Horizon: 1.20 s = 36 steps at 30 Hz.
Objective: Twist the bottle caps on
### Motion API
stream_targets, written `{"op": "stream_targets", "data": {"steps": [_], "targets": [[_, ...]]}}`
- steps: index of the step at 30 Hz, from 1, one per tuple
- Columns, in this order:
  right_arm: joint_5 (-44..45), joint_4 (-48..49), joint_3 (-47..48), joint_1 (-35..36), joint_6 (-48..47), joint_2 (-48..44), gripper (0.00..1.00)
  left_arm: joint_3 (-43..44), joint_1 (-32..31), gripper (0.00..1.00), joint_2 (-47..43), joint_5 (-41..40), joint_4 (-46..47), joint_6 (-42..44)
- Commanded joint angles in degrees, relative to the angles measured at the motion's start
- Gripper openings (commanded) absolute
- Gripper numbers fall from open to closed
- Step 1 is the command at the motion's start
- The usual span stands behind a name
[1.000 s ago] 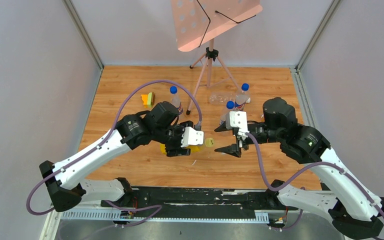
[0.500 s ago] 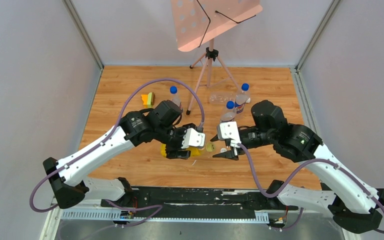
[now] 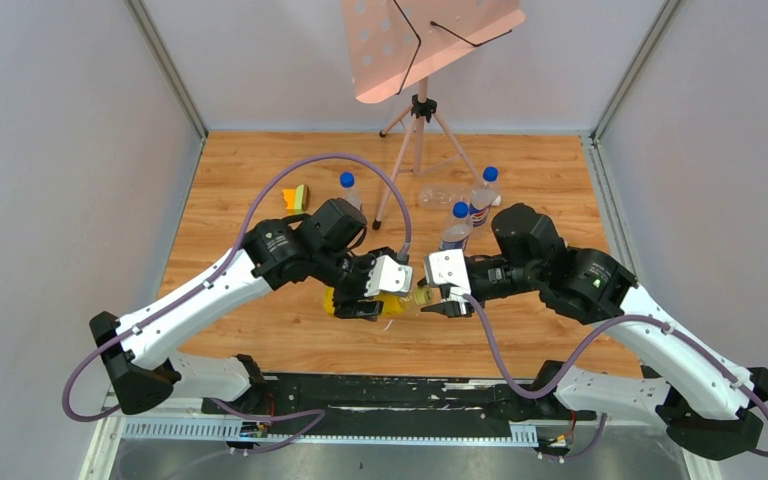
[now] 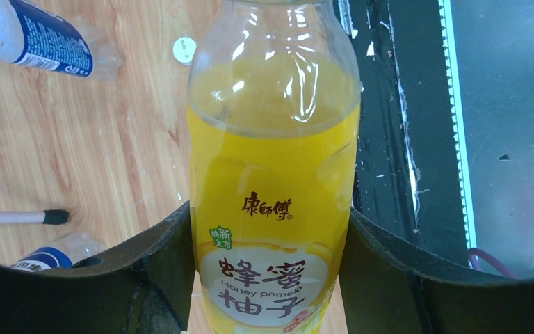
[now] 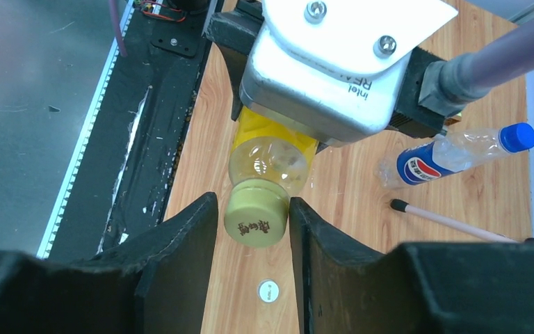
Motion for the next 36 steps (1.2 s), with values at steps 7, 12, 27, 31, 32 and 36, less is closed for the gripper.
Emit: {"op": "stream_targets", "data": {"steps": [7,12,27,31,32,36], "targets": [[4.2,-1.5,0.6,0.8,-0.3,-0.3,0.32,2.2,0.2,0.0,-0.8,1.6,1.1,0.6],[3.9,1.0,1.5,0.8,9.3,1.6,0.03,-0.7,0.2,0.0,-3.6,-4.5,7.7,-2.5],[36.5,7.3,4.3,0.6,73.3,7.1,0.0,-28.2,-10.8,0.0,-19.7,-48.0,59.8,-15.5],[39.3,5.4,4.7,0.7,83.3,7.6,0.0,-34.5,-15.2,0.0,-18.6,-59.2,73.3,-14.8],[39.8,5.5,4.5,0.6,84.5,7.4,0.0,-35.2,-15.9,0.0,-18.1,-61.3,75.3,-14.8],[41.1,8.8,3.3,0.7,80.1,5.8,0.01,-37.8,-18.6,0.0,-14.9,-69.5,83.1,-18.0]]}}
